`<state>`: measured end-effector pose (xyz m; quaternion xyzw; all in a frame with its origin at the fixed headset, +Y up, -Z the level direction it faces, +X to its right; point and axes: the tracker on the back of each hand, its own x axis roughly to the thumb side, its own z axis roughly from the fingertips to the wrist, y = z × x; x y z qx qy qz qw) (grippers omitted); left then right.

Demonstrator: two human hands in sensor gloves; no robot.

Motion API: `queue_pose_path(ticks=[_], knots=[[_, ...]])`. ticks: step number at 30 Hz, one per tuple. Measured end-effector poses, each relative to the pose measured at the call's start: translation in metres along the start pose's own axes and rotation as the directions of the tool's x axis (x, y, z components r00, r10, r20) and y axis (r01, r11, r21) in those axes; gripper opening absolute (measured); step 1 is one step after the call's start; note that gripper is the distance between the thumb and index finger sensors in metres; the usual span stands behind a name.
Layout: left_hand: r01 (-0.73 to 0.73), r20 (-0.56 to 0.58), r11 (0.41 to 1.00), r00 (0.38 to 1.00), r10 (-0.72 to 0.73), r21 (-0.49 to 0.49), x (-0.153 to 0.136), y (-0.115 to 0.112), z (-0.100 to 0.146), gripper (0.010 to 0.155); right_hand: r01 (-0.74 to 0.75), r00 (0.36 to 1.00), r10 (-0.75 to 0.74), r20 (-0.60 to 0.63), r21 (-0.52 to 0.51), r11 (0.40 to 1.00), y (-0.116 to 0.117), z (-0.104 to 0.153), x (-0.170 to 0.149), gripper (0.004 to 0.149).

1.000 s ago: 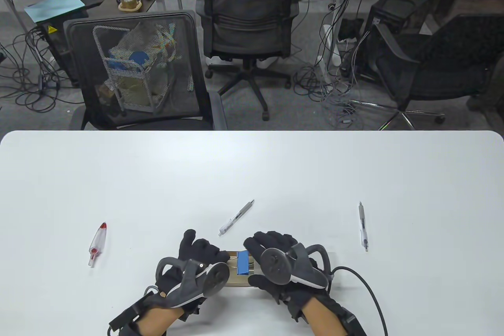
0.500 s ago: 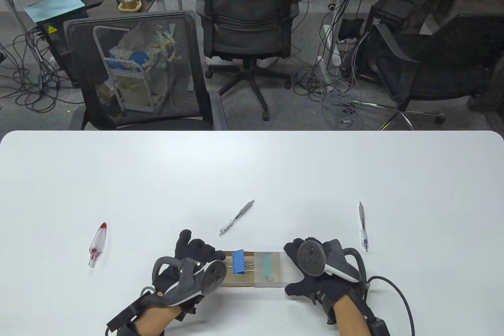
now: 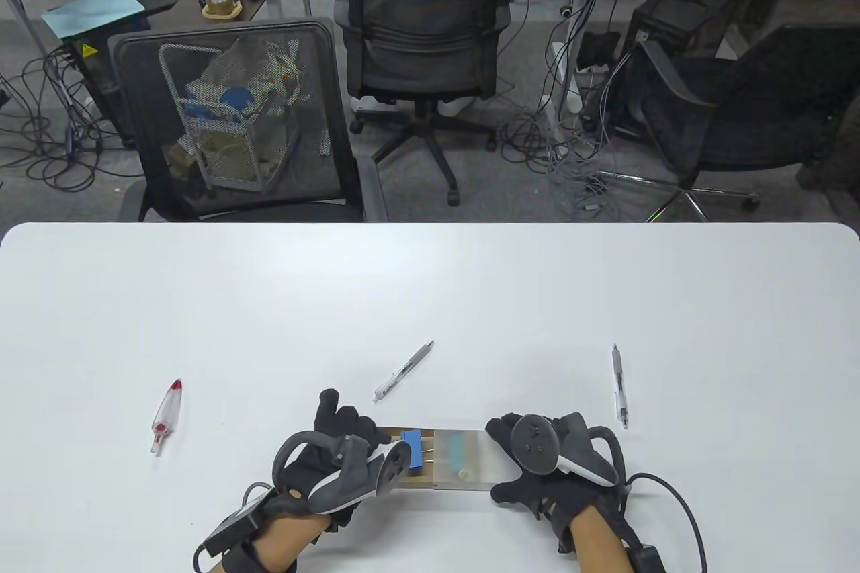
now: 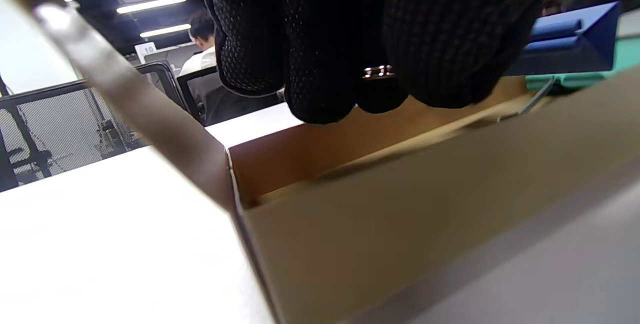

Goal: Pack snap-button pull-out pencil case

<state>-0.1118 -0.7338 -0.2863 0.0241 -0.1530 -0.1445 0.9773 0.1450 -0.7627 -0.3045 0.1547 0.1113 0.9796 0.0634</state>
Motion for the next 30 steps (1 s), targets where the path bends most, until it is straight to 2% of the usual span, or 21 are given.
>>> queue_pose_path(ticks=[7,17,30], knots=[[0.053,0.005,0.997,0.999,-0.053,-0.062,0.018,0.000,-0.013,0.050,0.004,1.000,-0.004,0.000,-0.005,1.000,0.000,0.000,0.000,0.089],[0.040,-0.045,0.999,0.998,-0.042,-0.032,0.040,0.003,-0.022,0.049,0.010,1.000,-0.010,0.000,-0.002,1.000,-0.001,0.000,-0.001,0.089],[0.104,-0.018,0.994,0.994,-0.104,-0.014,0.062,0.002,-0.028,0.049,0.015,1.000,-0.015,0.000,0.004,1.000,0.000,0.001,-0.002,0.089]])
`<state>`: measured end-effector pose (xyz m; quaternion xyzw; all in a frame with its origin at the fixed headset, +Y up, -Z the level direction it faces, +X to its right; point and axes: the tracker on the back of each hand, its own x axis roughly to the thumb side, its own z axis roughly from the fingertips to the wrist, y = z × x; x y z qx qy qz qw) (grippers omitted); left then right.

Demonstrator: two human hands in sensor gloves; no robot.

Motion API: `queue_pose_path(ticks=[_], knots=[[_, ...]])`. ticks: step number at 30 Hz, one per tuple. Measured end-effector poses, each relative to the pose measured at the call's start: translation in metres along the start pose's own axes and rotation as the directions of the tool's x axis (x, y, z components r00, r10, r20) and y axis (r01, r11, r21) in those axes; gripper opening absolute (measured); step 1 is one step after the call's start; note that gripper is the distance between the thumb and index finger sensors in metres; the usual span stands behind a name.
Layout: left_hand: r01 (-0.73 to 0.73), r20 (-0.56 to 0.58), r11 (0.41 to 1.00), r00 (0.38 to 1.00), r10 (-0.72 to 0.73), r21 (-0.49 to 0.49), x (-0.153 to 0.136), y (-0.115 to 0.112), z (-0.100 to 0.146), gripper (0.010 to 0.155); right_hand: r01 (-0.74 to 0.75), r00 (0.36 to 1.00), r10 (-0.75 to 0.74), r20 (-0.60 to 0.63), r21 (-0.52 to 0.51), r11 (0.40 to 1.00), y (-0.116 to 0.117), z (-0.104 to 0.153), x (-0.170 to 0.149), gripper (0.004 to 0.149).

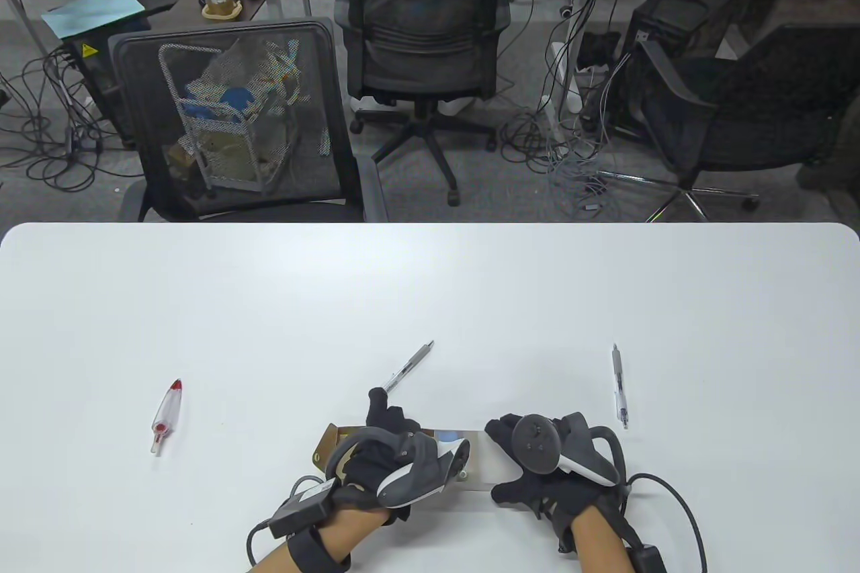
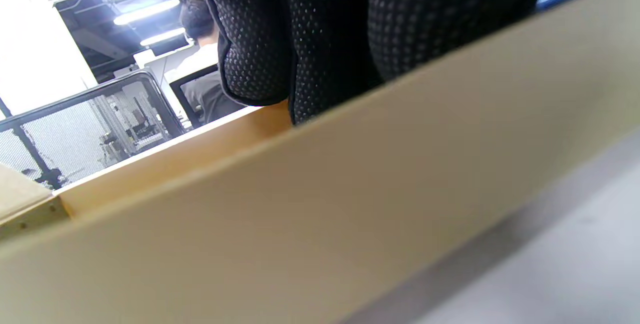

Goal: Pack snap-button pull-out pencil case

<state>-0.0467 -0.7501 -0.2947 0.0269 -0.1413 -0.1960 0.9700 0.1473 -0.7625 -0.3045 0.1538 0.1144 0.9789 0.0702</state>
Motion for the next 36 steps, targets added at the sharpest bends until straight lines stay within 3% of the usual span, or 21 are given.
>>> queue_pose_path(ticks=[12,15,18,22,27,31,34,36], knots=[[0.070,0.039,0.997,0.997,-0.068,-0.040,0.008,0.001,0.002,0.049,0.012,1.000,-0.012,-0.002,0.009,1.000,0.000,0.000,-0.001,0.089],[0.058,0.069,0.991,0.996,-0.050,-0.120,0.002,0.002,0.001,0.052,0.011,1.000,-0.011,-0.003,0.011,1.000,0.001,0.000,-0.001,0.089],[-0.051,0.075,0.981,0.995,0.066,-0.188,-0.015,0.007,0.003,0.053,0.016,1.000,-0.016,-0.003,0.014,1.000,0.001,0.000,-0.001,0.089],[-0.254,0.010,0.958,0.966,0.257,-0.132,-0.064,0.024,0.015,0.058,0.018,1.000,-0.018,-0.002,0.016,1.000,0.001,0.000,-0.002,0.089],[-0.451,-0.250,0.892,0.862,0.440,0.014,-0.151,0.024,0.024,0.078,0.021,1.000,-0.021,-0.001,0.018,1.000,0.001,0.000,-0.002,0.089],[-0.527,-0.504,0.847,0.715,0.485,0.067,-0.225,-0.002,0.029,0.087,0.027,1.000,-0.027,-0.001,0.020,0.999,0.001,0.000,-0.003,0.089],[-0.577,-0.651,0.811,0.579,0.492,0.099,-0.267,-0.030,0.033,0.089,0.032,0.999,-0.032,-0.001,0.022,0.999,0.001,0.000,-0.003,0.089],[-0.584,-0.722,0.808,0.523,0.452,0.082,-0.286,-0.048,0.035,0.091,0.030,1.000,-0.030,-0.001,0.021,0.999,0.001,0.000,-0.003,0.089]])
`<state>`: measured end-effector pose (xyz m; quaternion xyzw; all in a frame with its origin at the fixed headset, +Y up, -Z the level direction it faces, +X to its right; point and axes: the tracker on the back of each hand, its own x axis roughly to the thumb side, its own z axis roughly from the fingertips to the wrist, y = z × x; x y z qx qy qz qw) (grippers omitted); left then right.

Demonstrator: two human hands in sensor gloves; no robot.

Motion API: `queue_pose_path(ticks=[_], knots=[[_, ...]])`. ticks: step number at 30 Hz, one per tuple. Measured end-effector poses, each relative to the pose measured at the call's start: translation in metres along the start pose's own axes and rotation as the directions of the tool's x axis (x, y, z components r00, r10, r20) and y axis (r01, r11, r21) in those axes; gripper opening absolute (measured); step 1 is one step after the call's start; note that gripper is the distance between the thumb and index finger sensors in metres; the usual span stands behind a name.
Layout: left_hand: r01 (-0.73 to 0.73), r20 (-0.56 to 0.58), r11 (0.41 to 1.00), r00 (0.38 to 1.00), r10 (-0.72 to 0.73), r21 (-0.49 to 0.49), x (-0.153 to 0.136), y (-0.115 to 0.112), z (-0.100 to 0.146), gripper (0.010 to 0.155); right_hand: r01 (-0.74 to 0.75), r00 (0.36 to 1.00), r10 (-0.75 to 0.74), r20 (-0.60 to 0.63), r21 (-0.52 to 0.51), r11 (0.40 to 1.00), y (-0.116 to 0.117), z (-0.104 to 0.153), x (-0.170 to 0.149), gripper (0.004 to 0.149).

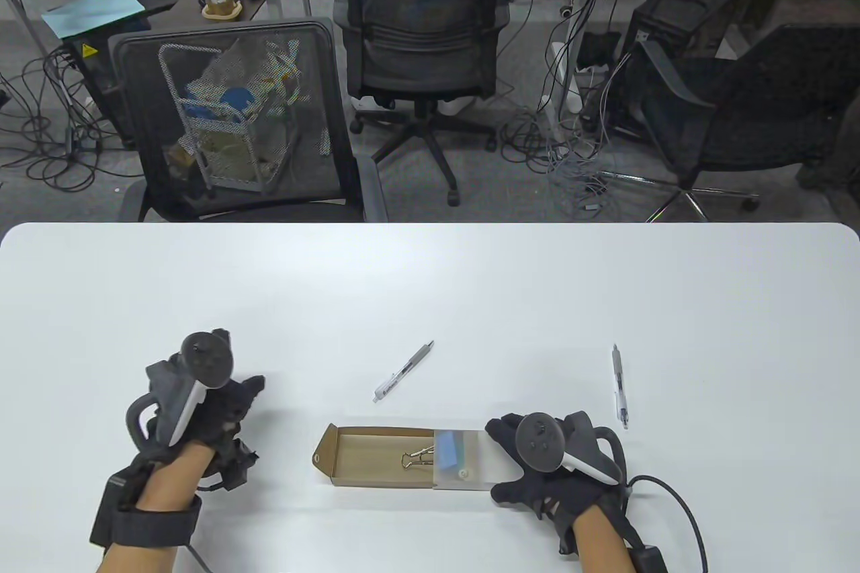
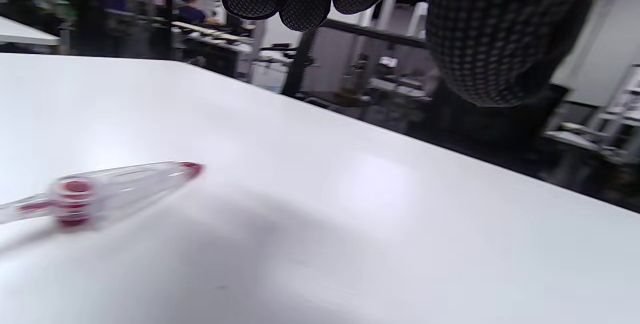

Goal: Pack snap-button pull-out pencil case

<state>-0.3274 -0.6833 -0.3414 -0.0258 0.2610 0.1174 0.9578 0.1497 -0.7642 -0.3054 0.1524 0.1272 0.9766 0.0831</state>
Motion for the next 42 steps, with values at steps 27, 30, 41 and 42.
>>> queue_pose_path(ticks=[27,30,41,42], knots=[[0.163,-0.340,0.976,0.918,-0.205,-0.148,-0.076,-0.057,-0.048,0.064,0.004,1.000,-0.004,-0.001,0.006,1.000,0.001,0.000,-0.001,0.089],[0.150,-0.336,0.978,0.922,-0.192,-0.146,-0.077,-0.057,-0.048,0.063,0.006,1.000,-0.006,-0.001,0.006,1.000,0.001,0.000,-0.001,0.089],[0.017,0.074,1.000,0.997,-0.017,0.004,-0.013,-0.015,-0.006,0.063,0.007,1.000,-0.007,-0.002,0.007,1.000,0.001,0.000,-0.001,0.089],[0.014,0.136,1.000,0.991,-0.015,0.014,-0.003,-0.011,0.002,0.062,0.007,1.000,-0.007,-0.002,0.007,1.000,0.001,0.000,-0.001,0.089]])
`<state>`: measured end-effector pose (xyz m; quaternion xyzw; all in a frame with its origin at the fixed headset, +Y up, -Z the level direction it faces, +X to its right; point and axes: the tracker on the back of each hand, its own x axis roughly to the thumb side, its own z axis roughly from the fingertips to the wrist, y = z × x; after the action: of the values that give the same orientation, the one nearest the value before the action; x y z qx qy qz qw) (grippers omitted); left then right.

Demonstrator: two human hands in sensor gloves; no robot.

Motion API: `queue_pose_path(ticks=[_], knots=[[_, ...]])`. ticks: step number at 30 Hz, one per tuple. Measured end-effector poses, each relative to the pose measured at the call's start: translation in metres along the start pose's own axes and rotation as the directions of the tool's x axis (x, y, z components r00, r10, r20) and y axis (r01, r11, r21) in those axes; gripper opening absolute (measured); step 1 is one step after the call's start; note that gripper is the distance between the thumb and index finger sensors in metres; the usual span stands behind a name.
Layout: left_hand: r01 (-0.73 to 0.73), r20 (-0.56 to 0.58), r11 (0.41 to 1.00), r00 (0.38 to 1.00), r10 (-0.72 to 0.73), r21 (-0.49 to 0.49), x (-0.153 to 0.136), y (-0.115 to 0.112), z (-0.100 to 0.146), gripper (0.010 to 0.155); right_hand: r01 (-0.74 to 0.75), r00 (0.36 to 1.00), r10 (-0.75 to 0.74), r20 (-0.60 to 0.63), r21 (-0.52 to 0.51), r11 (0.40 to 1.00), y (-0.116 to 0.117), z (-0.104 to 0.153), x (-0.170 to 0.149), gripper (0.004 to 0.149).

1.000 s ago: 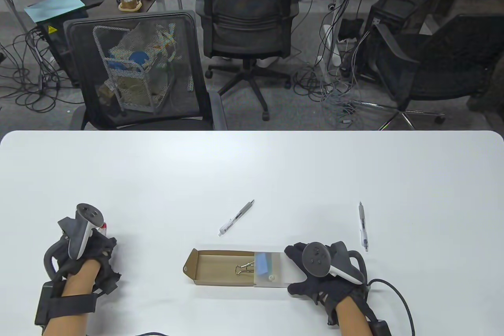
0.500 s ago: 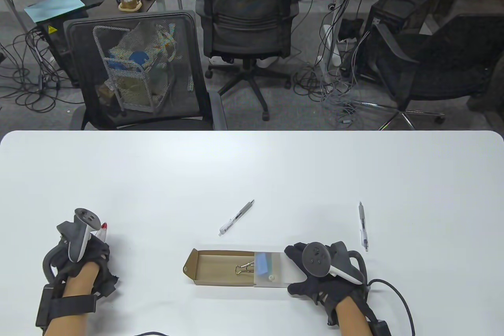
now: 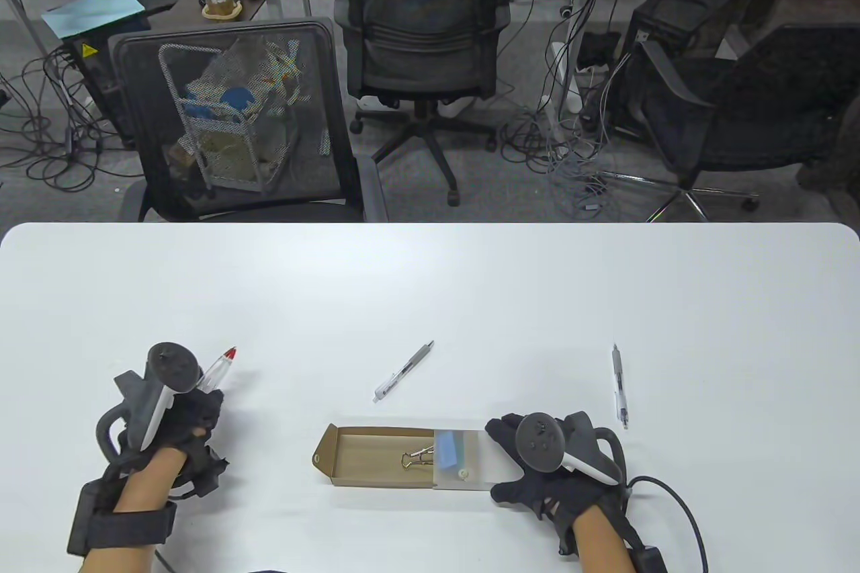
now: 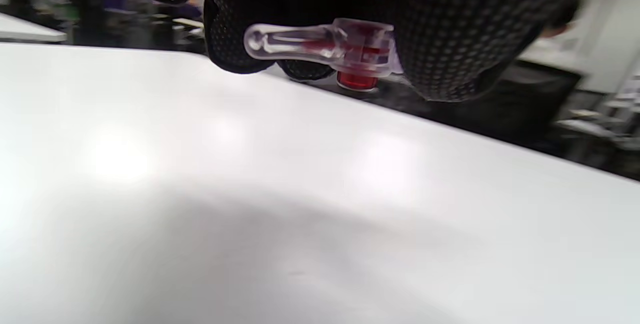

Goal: Pack snap-button pull-out pencil case

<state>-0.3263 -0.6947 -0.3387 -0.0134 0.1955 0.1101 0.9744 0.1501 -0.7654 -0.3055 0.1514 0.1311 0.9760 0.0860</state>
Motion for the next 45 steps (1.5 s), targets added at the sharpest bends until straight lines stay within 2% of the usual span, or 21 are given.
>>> queue_pose_path(ticks=[4,7,12,15,20,24,27,39,45], knots=[[0.070,0.260,0.994,0.961,-0.088,0.078,0.053,0.011,0.035,0.062,0.000,1.000,0.000,0.000,0.000,1.000,0.000,0.000,0.000,0.089],[0.165,0.444,0.982,0.876,-0.191,0.097,0.091,0.004,0.060,0.061,0.000,1.000,0.000,0.000,0.000,1.000,0.000,0.000,0.000,0.089],[0.337,0.552,0.922,0.741,-0.383,0.189,0.139,-0.025,0.096,0.060,0.000,1.000,0.000,0.001,-0.001,1.000,0.000,0.000,0.000,0.089],[0.395,0.572,0.900,0.701,-0.425,0.185,0.157,-0.043,0.107,0.060,0.000,1.000,0.000,0.002,-0.001,1.000,0.000,0.000,0.000,0.089],[0.515,0.575,0.839,0.637,-0.513,0.179,0.177,-0.072,0.112,0.060,0.000,1.000,0.000,0.002,-0.001,1.000,0.000,0.000,0.000,0.089],[0.555,0.555,0.806,0.612,-0.563,0.205,0.183,-0.087,0.111,0.060,0.000,1.000,0.000,0.002,-0.001,1.000,0.000,0.000,0.000,0.089],[0.559,0.561,0.804,0.607,-0.563,0.202,0.184,-0.094,0.111,0.060,0.000,1.000,0.000,0.002,-0.001,1.000,0.000,0.000,0.000,0.089],[0.544,0.531,0.775,0.574,-0.624,0.322,0.182,-0.105,0.116,0.061,0.002,1.000,-0.002,0.004,0.000,1.000,0.000,0.000,0.000,0.089],[0.534,0.533,0.780,0.577,-0.619,0.327,0.181,-0.105,0.117,0.062,0.002,1.000,-0.002,0.004,0.000,1.000,0.000,0.000,0.000,0.089]])
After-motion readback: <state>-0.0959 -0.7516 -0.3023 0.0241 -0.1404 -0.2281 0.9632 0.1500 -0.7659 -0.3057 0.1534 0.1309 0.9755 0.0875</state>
